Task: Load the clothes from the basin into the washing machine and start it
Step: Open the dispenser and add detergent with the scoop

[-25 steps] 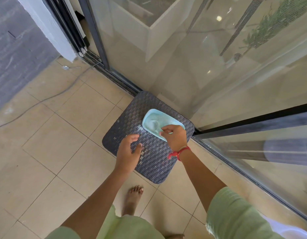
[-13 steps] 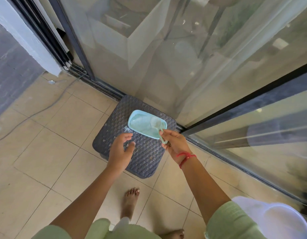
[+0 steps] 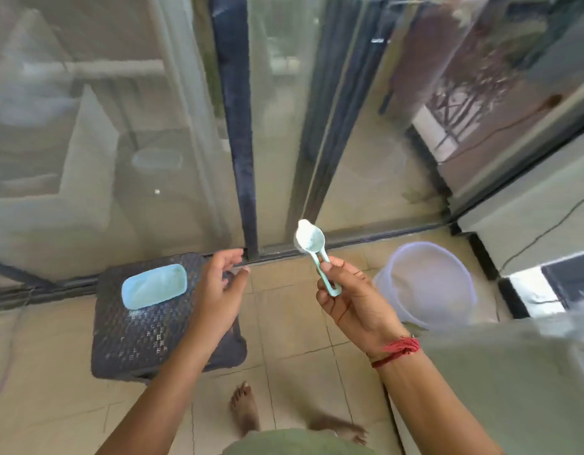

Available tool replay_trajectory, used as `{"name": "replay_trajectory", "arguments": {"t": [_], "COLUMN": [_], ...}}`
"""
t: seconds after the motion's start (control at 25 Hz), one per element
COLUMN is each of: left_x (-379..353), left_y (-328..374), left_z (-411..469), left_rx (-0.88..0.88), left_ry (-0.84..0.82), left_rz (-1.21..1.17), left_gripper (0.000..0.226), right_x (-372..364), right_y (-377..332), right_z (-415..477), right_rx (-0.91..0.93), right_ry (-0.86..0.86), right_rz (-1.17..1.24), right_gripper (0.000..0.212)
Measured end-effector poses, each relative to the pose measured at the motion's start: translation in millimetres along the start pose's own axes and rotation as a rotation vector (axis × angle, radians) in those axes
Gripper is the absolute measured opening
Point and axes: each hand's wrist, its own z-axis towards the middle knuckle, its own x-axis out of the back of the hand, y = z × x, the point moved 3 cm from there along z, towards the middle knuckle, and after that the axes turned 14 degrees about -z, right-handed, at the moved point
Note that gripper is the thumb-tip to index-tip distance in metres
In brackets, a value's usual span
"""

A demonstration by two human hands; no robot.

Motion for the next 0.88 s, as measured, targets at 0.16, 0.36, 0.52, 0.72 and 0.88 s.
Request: {"name": "replay_trajectory", "arguments": {"t": [0.16, 0.36, 0.52, 0.72, 0.88], "left_x": [-136, -310, -432, -529, -582], "left_y": [40, 76, 83, 75, 73], "left_z": [-21, -63, -108, -174, -204], "left_rx": [-0.039, -0.095, -0.127, -0.096, -0.131], "left_ry": [-0.331, -0.66, -0.889, -1.154, -1.335], "left_rz": [-0.005, -0.002, -0.005, 0.043, 0.113], "left_gripper": [0.027, 0.027, 0.022, 0.022, 0.021], "right_x": [117, 262, 350, 431, 485], "right_y": [-34, -57, -62, -38, -17], "right_z": [-82, -172, -234, -292, -326], "right_rx": [0.161, 0.308, 0.405, 0.419, 0.411], "right_ry": [0.239, 0.506, 0.745, 1.008, 1.17], "right_rz": [0.213, 0.34, 0.433, 0.587, 0.765], "right_gripper": [0.008, 0.011, 0.005, 0.01, 0.008]}}
